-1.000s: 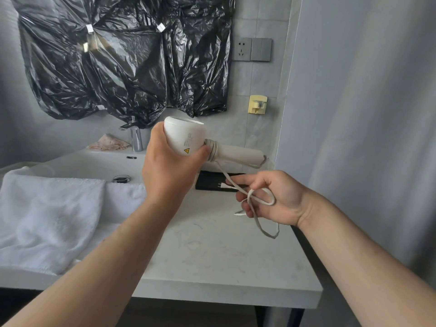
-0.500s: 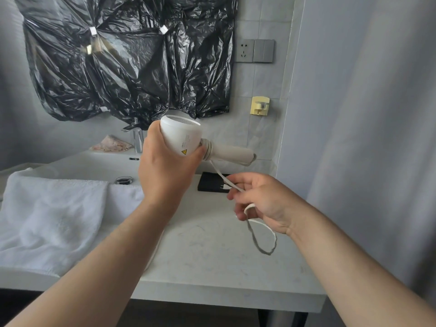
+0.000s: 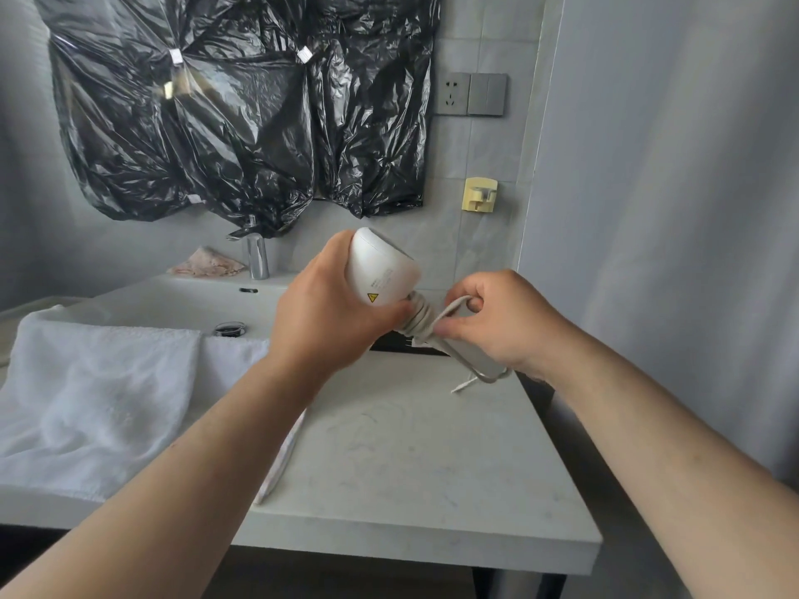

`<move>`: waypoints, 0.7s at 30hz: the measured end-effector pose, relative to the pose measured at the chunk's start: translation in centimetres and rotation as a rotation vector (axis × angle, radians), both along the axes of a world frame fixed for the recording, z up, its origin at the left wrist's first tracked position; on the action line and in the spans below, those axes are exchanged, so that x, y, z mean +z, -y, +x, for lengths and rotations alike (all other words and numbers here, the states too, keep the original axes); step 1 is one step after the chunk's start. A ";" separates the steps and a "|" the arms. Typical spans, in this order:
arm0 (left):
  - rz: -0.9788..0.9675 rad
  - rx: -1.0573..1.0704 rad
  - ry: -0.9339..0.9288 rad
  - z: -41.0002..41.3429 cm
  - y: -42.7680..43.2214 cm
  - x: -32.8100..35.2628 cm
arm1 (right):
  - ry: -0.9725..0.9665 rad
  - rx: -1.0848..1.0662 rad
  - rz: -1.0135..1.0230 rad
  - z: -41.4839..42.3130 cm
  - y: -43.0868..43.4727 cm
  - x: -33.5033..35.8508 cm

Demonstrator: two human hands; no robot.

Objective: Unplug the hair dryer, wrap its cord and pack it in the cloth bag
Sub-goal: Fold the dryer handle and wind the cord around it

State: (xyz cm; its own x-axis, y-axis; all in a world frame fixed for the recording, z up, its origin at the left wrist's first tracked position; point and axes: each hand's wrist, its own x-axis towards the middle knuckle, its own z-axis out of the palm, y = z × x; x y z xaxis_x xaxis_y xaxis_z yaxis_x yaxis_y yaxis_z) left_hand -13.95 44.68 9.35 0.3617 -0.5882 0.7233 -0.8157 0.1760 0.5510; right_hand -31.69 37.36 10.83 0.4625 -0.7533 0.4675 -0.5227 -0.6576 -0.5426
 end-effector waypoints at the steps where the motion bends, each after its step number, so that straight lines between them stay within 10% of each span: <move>1: -0.009 -0.006 -0.010 0.0 -0.1 0.1 | -0.011 -0.016 -0.012 0.0 0.1 -0.1; 21: 0.097 0.281 0.481 -1.8 0.1 -1.1 | 0.412 0.228 0.395 -0.3 0.6 -1.9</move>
